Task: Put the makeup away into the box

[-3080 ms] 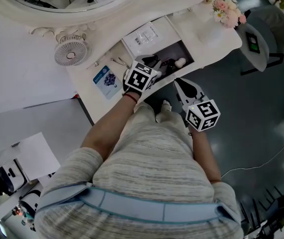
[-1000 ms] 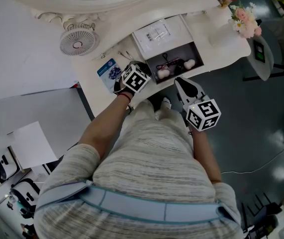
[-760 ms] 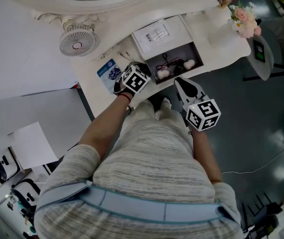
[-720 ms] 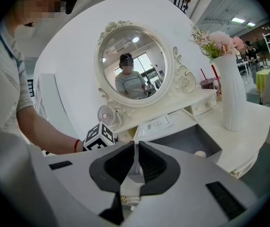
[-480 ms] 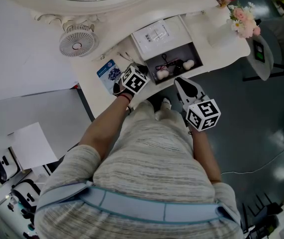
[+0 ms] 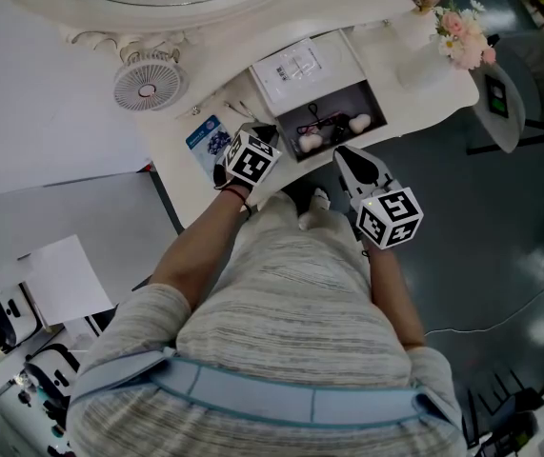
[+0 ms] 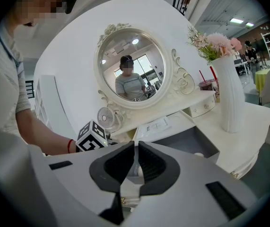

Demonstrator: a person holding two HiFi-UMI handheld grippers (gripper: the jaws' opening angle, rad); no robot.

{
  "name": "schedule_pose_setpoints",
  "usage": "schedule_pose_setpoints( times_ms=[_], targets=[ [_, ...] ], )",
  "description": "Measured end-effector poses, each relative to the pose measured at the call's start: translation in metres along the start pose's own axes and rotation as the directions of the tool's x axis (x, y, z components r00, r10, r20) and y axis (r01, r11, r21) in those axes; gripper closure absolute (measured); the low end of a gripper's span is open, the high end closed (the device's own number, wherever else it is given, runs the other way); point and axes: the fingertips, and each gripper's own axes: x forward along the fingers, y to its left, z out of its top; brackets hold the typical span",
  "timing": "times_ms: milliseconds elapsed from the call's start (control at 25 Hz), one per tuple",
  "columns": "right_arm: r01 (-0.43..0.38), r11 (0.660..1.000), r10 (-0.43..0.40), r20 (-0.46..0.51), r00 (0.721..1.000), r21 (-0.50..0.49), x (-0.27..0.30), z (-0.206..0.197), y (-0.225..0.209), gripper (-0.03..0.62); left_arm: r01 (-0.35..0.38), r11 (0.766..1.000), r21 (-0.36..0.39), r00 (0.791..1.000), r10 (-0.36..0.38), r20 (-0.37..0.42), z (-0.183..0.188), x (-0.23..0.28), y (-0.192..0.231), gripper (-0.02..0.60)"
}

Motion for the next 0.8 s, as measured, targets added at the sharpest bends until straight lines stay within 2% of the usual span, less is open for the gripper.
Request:
schedule_pose_setpoints(
  times_ms=[240,480,640,800],
  targets=[
    [0.000,1.000,0.000,0.008,1.000,-0.003,-0.002,0.003,-0.001,0.583,0.015,1.000,0.008,0.999,-0.015,0.044,0.018,-0.022,-0.009,0.534],
    [0.004,1.000,-0.004,0.015,1.000,-0.003,-0.005,0.004,-0.003,0.583,-0.020,1.000,0.006,0.995,0.019,0.101,0.047,-0.040,-0.013,0.534],
    [0.009,1.000,-0.009,0.018,1.000,-0.003,-0.008,0.004,-0.003,0.583,0.022,0.999,0.024,0.986,-0.026,0.167,0.077,-0.044,-0.027,0.534],
    [0.017,1.000,-0.017,0.020,1.000,-0.002,-0.010,0.003,-0.002,0.583,0.052,0.996,0.067,0.983,-0.063,0.174,0.092,-0.034,-0.039,0.534]
  ],
)
